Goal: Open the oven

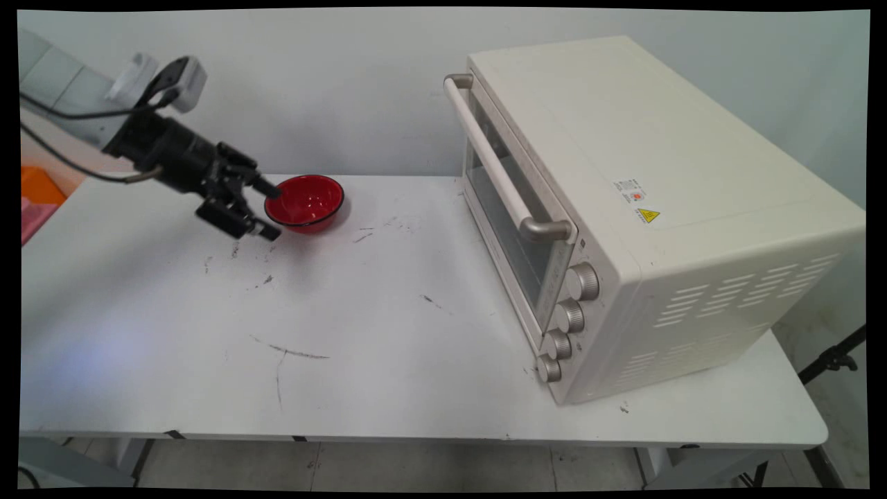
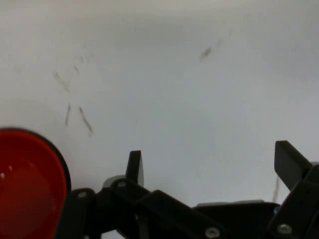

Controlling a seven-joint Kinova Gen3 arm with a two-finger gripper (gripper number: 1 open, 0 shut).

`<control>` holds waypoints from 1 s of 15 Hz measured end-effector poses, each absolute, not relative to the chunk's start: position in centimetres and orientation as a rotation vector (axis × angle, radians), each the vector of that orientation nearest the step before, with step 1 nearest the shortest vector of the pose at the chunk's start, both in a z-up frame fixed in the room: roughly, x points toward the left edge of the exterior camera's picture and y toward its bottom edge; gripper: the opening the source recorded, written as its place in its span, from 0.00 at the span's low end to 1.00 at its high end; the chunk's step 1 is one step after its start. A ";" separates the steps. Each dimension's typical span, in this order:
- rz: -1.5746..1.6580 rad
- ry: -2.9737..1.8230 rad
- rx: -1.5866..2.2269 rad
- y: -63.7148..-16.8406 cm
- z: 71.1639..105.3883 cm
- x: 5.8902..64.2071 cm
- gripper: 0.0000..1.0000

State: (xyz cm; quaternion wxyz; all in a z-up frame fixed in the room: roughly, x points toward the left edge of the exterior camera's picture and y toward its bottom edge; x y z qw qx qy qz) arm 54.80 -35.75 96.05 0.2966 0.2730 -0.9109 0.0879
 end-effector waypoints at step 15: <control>0.366 -2.261 0.744 -40.4 104.0 43.5 1.00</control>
